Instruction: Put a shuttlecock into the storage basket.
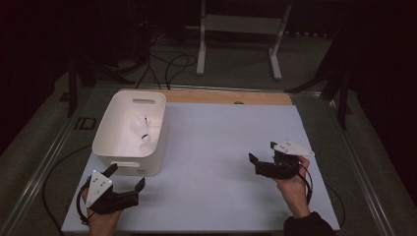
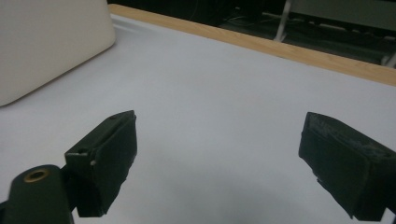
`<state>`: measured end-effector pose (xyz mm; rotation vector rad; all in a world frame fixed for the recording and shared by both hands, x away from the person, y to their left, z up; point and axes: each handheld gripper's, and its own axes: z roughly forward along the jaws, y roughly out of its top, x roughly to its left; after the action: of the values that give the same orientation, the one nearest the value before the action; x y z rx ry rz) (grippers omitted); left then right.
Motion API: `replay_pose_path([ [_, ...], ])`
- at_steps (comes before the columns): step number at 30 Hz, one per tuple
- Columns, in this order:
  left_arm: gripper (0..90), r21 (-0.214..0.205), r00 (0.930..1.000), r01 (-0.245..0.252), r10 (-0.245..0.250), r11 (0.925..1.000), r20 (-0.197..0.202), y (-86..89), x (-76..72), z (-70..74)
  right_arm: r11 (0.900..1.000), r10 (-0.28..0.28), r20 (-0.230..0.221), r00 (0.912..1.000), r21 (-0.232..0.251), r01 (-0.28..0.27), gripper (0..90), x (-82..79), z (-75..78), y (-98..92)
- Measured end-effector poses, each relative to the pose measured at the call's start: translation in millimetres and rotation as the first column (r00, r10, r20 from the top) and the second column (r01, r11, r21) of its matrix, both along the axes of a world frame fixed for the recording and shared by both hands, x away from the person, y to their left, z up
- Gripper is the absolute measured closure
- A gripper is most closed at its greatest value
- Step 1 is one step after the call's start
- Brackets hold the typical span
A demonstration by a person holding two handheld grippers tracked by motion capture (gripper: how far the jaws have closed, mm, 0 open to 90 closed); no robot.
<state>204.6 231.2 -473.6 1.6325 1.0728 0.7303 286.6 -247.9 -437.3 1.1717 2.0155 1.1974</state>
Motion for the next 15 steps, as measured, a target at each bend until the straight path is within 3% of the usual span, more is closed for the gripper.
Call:
replay_pose_path([
  [5, 0.3, -0.007, 0.9999, -0.008, 0.008, 0.9999, 0.007, 2.6, 1.0, 2.2, 0.9997, -0.006, 0.058, 0.9983, 0.024, 0.005, 10.7, -11.1, -2.0, -4.8],
  [10, 0.3, -0.013, 0.9998, -0.015, 0.015, 0.9998, 0.013, 5.5, 2.4, 4.3, 0.9989, -0.019, 0.055, 0.9983, 0.045, 0.016, 10.7, -20.1, -13.2, -12.1],
  [15, 0.3, -0.019, 0.9997, -0.019, 0.019, 0.9996, 0.018, 6.4, 3.9, 5.9, 0.9969, -0.040, 0.080, 0.9960, 0.070, 0.035, 10.7, -32.1, -21.4, -20.3],
])
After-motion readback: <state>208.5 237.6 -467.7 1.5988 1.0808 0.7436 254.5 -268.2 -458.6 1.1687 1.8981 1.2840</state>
